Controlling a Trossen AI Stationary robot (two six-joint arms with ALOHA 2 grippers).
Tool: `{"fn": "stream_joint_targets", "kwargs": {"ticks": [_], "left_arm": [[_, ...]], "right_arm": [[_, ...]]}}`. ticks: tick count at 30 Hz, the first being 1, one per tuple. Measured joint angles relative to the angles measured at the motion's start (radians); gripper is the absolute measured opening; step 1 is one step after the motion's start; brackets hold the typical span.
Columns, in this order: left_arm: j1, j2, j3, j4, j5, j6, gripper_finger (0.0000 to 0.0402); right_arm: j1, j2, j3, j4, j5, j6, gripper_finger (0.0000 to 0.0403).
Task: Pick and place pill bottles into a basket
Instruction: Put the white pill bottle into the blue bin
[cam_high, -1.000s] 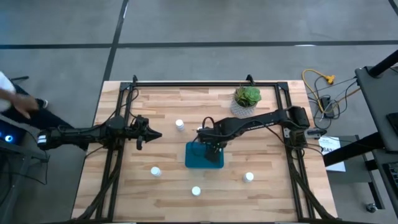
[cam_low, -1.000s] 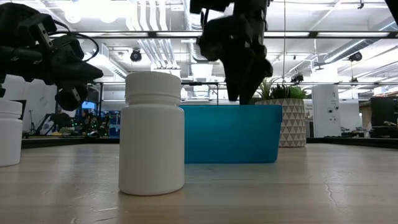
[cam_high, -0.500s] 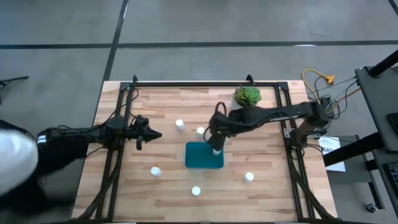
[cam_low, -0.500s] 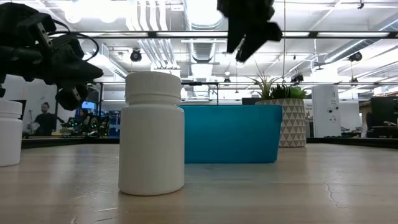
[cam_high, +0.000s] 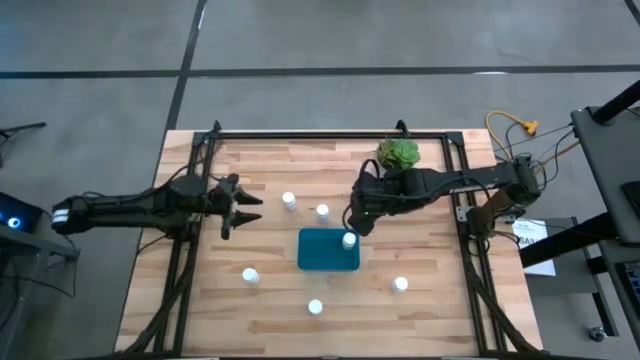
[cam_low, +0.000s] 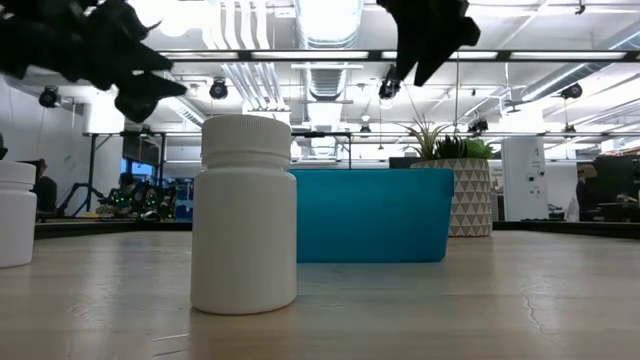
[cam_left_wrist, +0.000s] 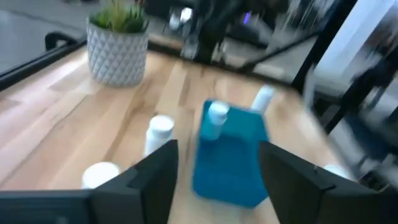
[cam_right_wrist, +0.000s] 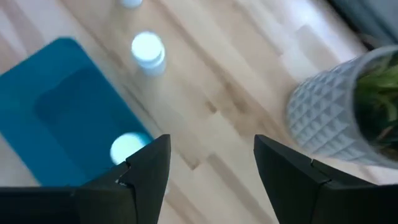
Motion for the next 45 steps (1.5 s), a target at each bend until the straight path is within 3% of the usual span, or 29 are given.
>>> {"fn": "stream_joint_targets", "kwargs": {"ticks": [7,15,21,28,39,45], "left_arm": [[0.019,0.235,0.215,-0.078,-0.025,0.176,0.0247],[0.092,0.496,0.435,-0.373,-0.003,0.312,0.0250],[0.134,0.660,0.533,-0.400,0.010,0.372,0.0250],[0.188,0.805,0.603,-0.484,0.010,0.445,0.0255],[0.195,0.917,0.693,-0.561,0.010,0.520,0.0318],[0.195,0.990,0.728,-0.598,-0.019,0.532,0.0322]], "right_arm": [[0.044,-0.095,-0.110,0.029,0.071,0.043,0.0224],[0.087,-0.335,-0.406,0.198,0.067,0.205,0.0214],[0.089,-0.476,-0.546,0.294,0.062,0.248,0.0197],[0.089,-0.561,-0.604,0.294,0.039,0.228,0.0183],[0.089,-0.597,-0.674,0.289,0.036,0.190,0.0178],[0.088,-0.599,-0.675,0.288,0.044,0.154,0.0171]]}}
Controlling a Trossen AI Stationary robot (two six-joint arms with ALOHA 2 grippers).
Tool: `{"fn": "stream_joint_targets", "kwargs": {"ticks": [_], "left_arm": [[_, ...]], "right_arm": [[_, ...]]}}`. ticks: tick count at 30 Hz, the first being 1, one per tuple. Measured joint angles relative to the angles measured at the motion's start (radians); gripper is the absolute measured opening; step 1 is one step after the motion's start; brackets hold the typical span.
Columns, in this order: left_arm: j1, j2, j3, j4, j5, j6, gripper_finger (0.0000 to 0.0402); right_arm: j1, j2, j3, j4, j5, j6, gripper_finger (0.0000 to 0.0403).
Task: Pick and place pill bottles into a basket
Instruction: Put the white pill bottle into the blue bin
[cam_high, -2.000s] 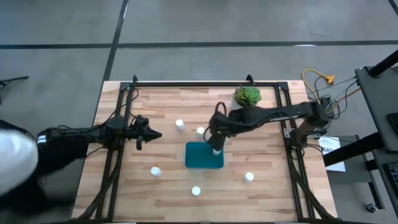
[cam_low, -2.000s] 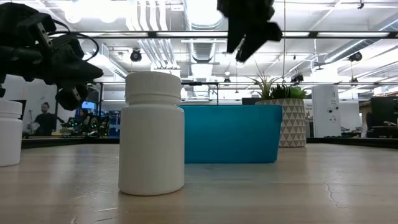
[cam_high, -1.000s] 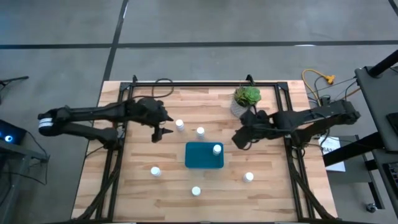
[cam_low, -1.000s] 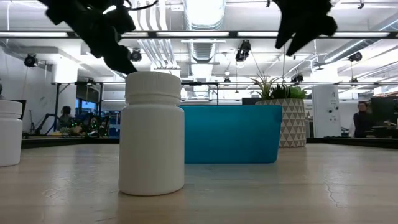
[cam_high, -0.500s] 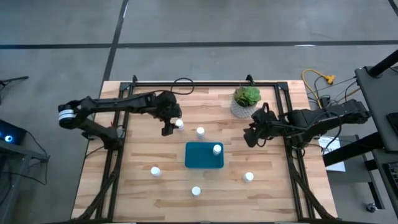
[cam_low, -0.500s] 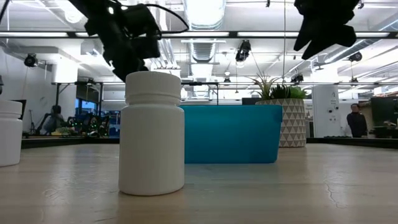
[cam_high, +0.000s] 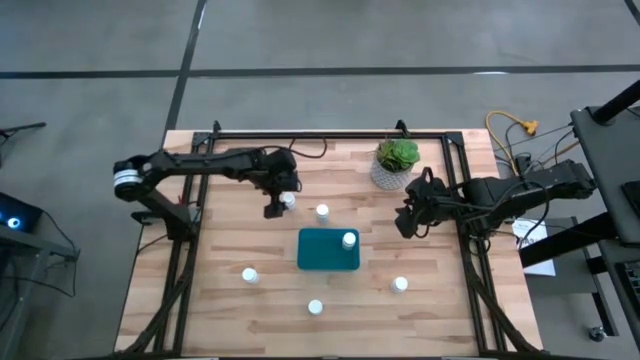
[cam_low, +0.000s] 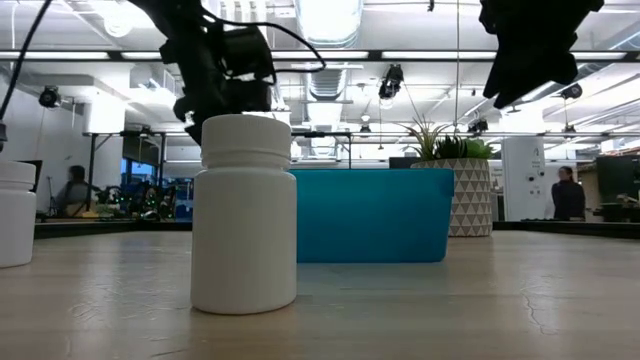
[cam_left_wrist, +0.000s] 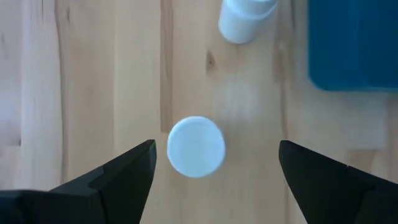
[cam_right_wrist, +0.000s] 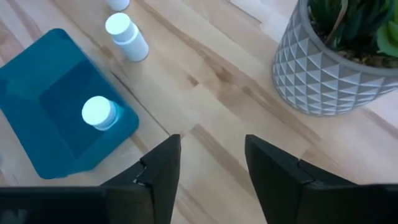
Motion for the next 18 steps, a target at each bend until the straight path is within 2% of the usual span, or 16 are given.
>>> {"fn": "stream_joint_targets", "kwargs": {"ticks": [8,18], "left_arm": [[0.000,0.070,0.016,0.001,-0.028,-0.003,0.0322],[0.002,0.094,0.021,0.037,-0.027,-0.012,0.0322]], "right_arm": [[-0.002,0.001,0.003,0.001,0.000,-0.005,0.0159],[-0.002,0.001,0.004,0.002,0.001,-0.015,0.0146]]}}
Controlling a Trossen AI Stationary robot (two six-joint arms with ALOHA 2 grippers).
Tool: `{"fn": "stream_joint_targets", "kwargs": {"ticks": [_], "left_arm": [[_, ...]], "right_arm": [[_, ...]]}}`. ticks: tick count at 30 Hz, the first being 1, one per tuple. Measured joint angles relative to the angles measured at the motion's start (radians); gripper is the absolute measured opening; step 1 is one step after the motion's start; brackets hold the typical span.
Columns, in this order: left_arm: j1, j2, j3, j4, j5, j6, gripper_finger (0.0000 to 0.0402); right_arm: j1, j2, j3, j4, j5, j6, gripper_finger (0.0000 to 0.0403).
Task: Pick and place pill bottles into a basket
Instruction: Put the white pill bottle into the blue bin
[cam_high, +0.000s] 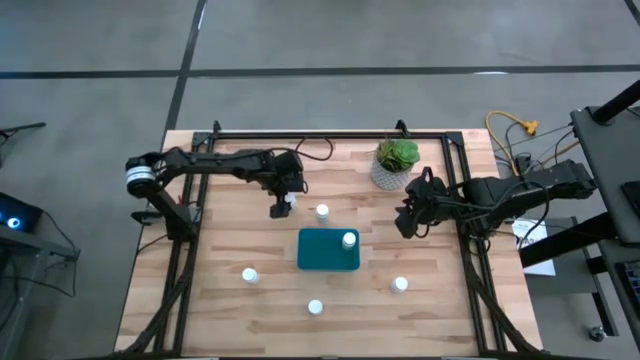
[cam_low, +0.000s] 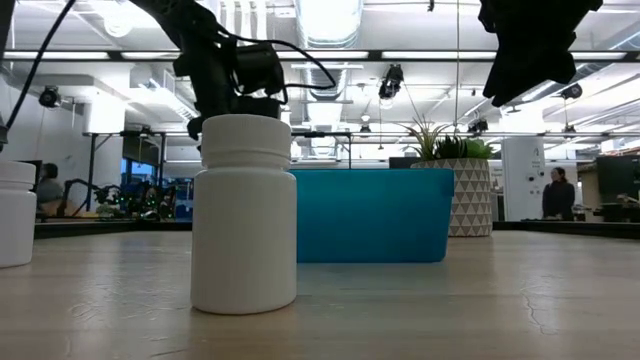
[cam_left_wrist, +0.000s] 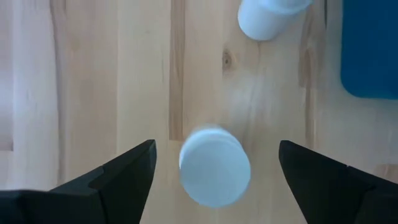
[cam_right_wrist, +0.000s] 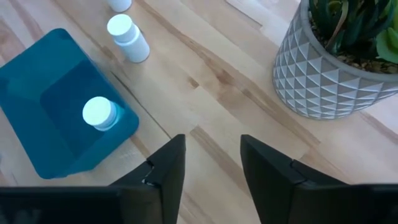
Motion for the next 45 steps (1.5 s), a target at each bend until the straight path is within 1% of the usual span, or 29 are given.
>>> {"fn": "stream_joint_targets", "kwargs": {"ticks": [12,16,19,29,35,38,42,45], "left_arm": [[0.000,0.048,-0.001,-0.004,-0.008,-0.001,0.0322],[0.000,0.050,-0.001,-0.004,-0.032,-0.001,0.0318],[0.001,0.050,-0.001,-0.004,-0.035,-0.001,0.0301],[0.001,0.050,-0.001,-0.004,-0.035,-0.001,0.0216],[0.001,0.050,-0.001,-0.005,-0.035,0.000,0.0174],[0.001,0.049,0.002,-0.011,-0.035,0.000,0.0166],[0.001,0.048,0.019,-0.031,-0.035,-0.001,0.0168],[0.001,0.046,0.051,-0.098,-0.035,-0.001,0.0169]], "right_arm": [[0.000,0.000,0.000,0.002,0.000,0.001,0.0129],[0.000,0.000,0.000,0.003,0.000,0.000,0.0124],[0.000,0.000,0.001,0.003,0.000,0.000,0.0119],[0.000,0.000,0.001,0.003,0.001,-0.007,0.0104],[0.000,0.000,0.001,0.003,0.001,-0.011,0.0094],[0.000,0.000,0.001,0.003,0.001,-0.014,0.0090],[0.000,0.000,0.001,0.003,0.001,-0.015,0.0084],[0.000,0.000,0.001,0.003,0.001,-0.015,0.0079]]}}
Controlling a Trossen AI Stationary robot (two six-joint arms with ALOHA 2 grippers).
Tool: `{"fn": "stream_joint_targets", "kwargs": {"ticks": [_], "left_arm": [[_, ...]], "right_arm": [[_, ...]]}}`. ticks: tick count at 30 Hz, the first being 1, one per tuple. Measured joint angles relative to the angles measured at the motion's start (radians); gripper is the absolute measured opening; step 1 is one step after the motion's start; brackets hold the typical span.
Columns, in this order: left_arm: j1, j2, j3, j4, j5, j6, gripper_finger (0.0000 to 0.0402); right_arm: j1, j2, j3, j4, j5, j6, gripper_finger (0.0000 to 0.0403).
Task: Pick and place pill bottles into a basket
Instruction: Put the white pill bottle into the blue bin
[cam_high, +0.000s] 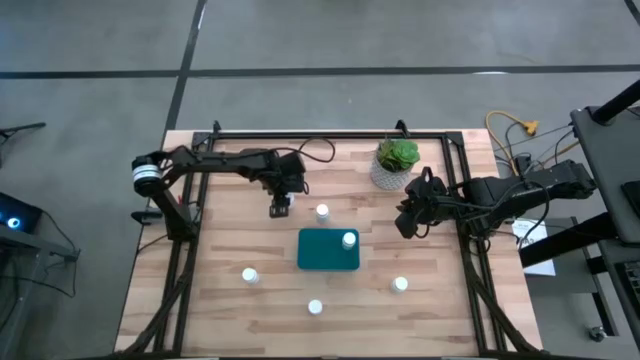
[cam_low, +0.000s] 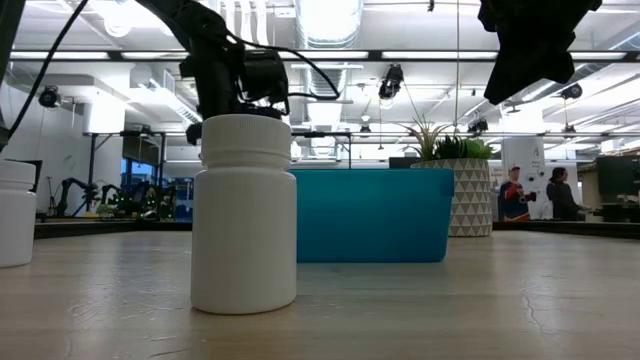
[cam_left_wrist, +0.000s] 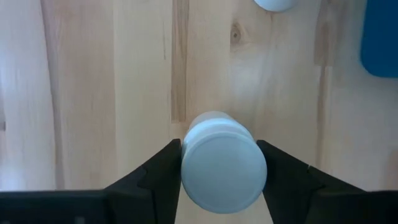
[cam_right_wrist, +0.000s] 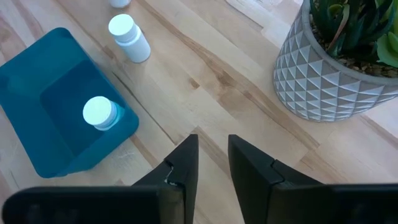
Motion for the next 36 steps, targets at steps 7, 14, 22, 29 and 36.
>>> {"fn": "stream_joint_targets", "kwargs": {"ticks": [7,14,22,29,36], "left_arm": [[-0.010,-0.021,0.137,-0.191,0.006,-0.039,0.0169],[-0.041,-0.082,0.286,-0.239,0.008,-0.129,0.0169],[-0.127,-0.100,0.396,-0.305,0.010,-0.185,0.0169],[-0.212,-0.099,0.423,-0.301,0.008,-0.283,0.0169],[-0.273,-0.098,0.431,-0.287,-0.007,-0.356,0.0169]], "right_arm": [[0.000,0.000,0.000,0.000,0.000,-0.002,0.0072],[0.000,0.000,0.000,0.000,0.000,-0.011,0.0077],[0.000,0.001,0.000,0.002,0.000,-0.024,0.0070],[0.000,0.001,0.000,0.002,0.000,-0.038,0.0068],[0.000,0.001,0.000,0.002,-0.002,-0.065,0.0068]]}}
